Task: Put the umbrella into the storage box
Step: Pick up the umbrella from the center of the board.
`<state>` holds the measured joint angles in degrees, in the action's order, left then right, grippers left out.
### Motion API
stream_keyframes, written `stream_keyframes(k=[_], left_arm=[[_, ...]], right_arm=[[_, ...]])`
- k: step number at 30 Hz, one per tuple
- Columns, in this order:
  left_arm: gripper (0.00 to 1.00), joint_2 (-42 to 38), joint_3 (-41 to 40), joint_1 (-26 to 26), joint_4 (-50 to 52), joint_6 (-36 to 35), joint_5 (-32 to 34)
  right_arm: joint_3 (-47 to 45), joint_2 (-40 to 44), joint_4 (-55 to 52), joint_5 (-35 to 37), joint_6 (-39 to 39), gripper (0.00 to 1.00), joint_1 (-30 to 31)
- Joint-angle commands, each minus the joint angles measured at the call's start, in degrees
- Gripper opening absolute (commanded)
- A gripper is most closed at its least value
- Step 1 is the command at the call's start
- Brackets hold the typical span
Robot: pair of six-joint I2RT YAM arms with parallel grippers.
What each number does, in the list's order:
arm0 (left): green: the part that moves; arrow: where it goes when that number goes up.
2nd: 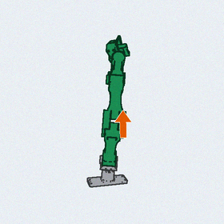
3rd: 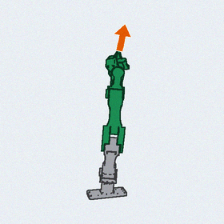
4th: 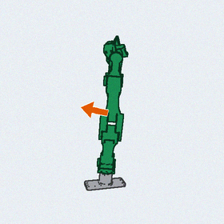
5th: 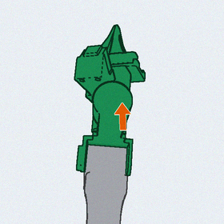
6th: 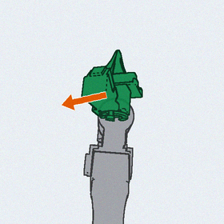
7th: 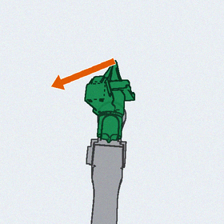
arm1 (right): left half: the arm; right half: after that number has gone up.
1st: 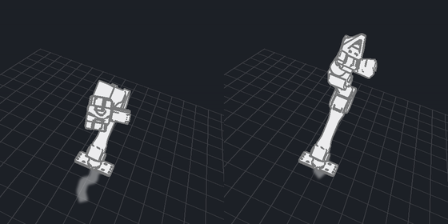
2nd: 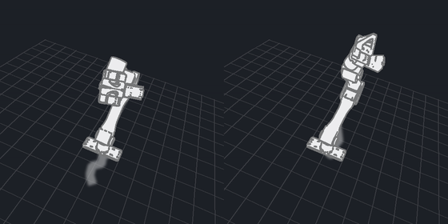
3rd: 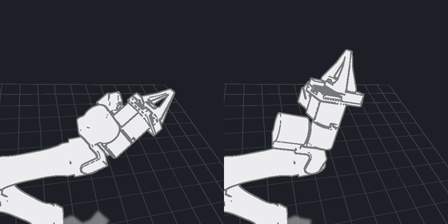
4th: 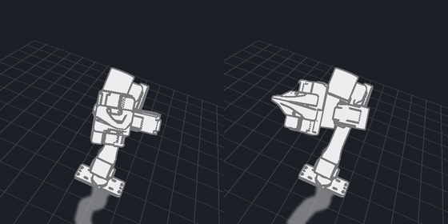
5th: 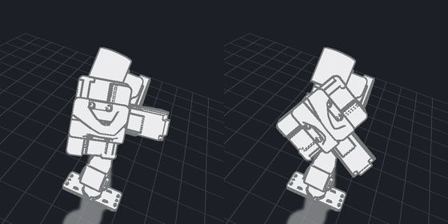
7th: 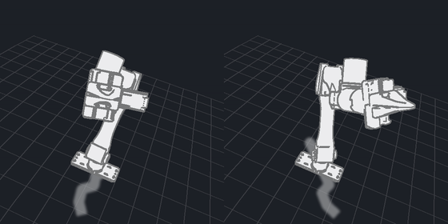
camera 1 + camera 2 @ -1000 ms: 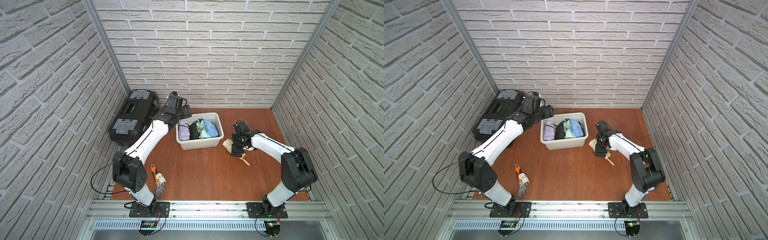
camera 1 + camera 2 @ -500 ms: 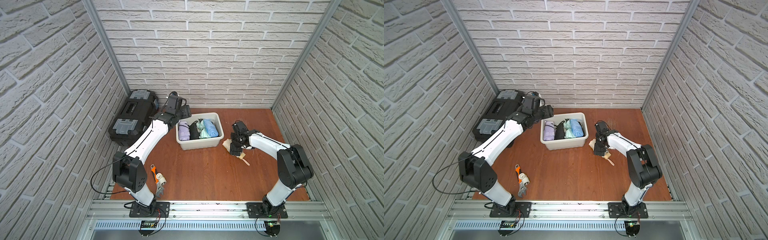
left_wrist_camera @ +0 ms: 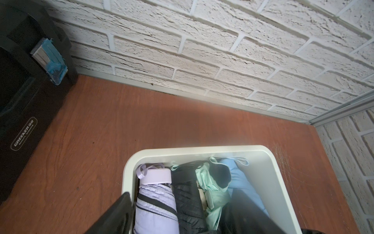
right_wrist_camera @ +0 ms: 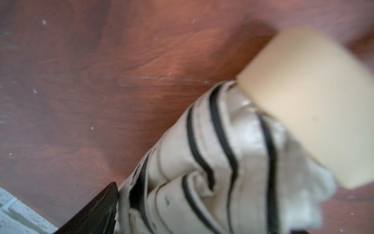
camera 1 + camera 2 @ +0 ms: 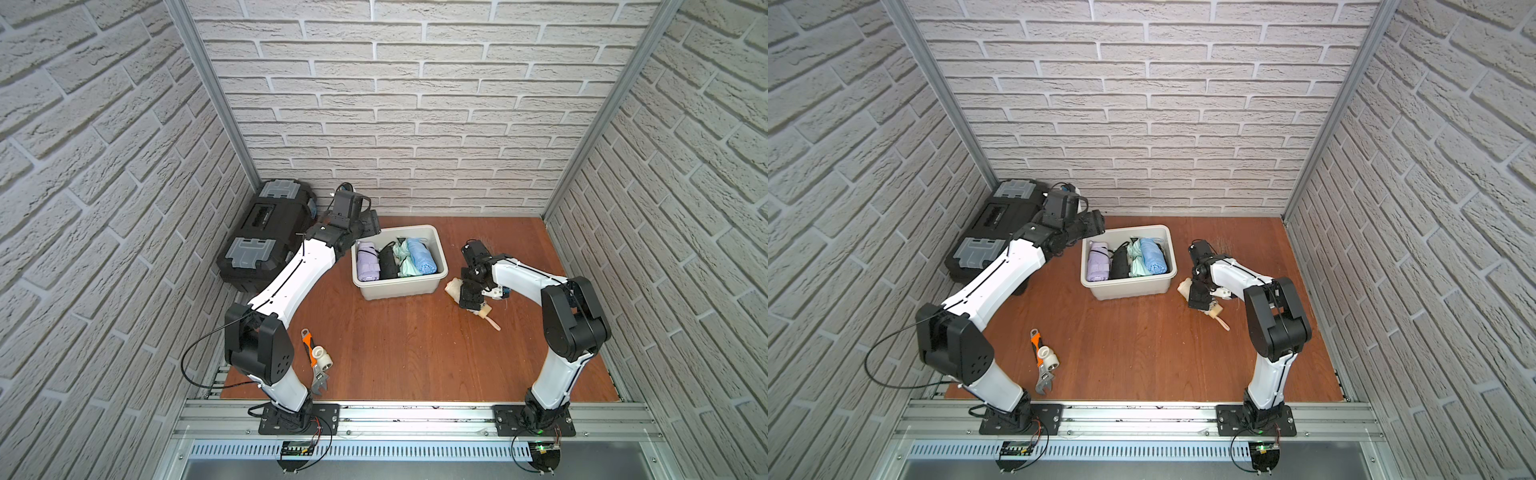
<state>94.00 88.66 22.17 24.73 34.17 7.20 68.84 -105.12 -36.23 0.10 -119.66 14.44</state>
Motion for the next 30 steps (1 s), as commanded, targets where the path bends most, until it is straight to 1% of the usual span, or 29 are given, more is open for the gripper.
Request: stream_keyframes(k=[1, 4, 8, 12, 15, 17, 20, 22, 27, 30], left_arm=[[0.8, 0.1, 1.7, -0.5, 0.0, -0.5, 0.6], [0.8, 0.1, 1.6, -0.5, 0.2, -0.3, 0.9], [0.8, 0.0, 1.2, -0.6, 0.5, -0.2, 1.5], [0.8, -0.3, 0.3, -0.8, 0.4, 0.3, 2.1], [0.8, -0.6, -0.4, -1.0, 0.4, 0.7, 2.4], [0.8, -0.6, -0.8, -1.1, 0.4, 0.9, 2.5], [0.8, -0.8, -1.4, -1.3, 0.7, 1.5, 2.7], [0.8, -0.8, -1.6, -1.4, 0.8, 1.9, 2.7], [0.8, -0.8, -2.2, -2.0, 1.4, 3.6, 2.6], [0.8, -1.0, -2.7, -2.5, 1.6, 4.4, 2.4]], right_arm=[[-0.8, 0.6, -6.8, 1.0, -4.9, 0.86, -0.7], [-1.6, 1.8, -9.8, 2.4, -1.2, 0.78, -1.4], [-1.3, 2.7, -15.4, 3.1, 8.2, 0.73, -3.1], [-1.0, 2.3, -20.5, 3.0, 18.3, 0.71, -4.5], [-2.0, 2.0, -21.3, 2.5, 22.7, 0.7, -5.0], [-2.4, 1.8, -21.0, 2.6, 25.0, 0.71, -5.2], [-2.1, 1.1, -20.8, 2.8, 27.9, 0.75, -5.5], [-2.3, 0.4, -19.8, 2.6, 29.4, 0.76, -5.6], [-3.4, -1.3, -17.1, 0.8, 31.6, 0.72, -6.2], [-4.2, -0.6, -15.9, 1.3, 32.4, 0.68, -6.3]])
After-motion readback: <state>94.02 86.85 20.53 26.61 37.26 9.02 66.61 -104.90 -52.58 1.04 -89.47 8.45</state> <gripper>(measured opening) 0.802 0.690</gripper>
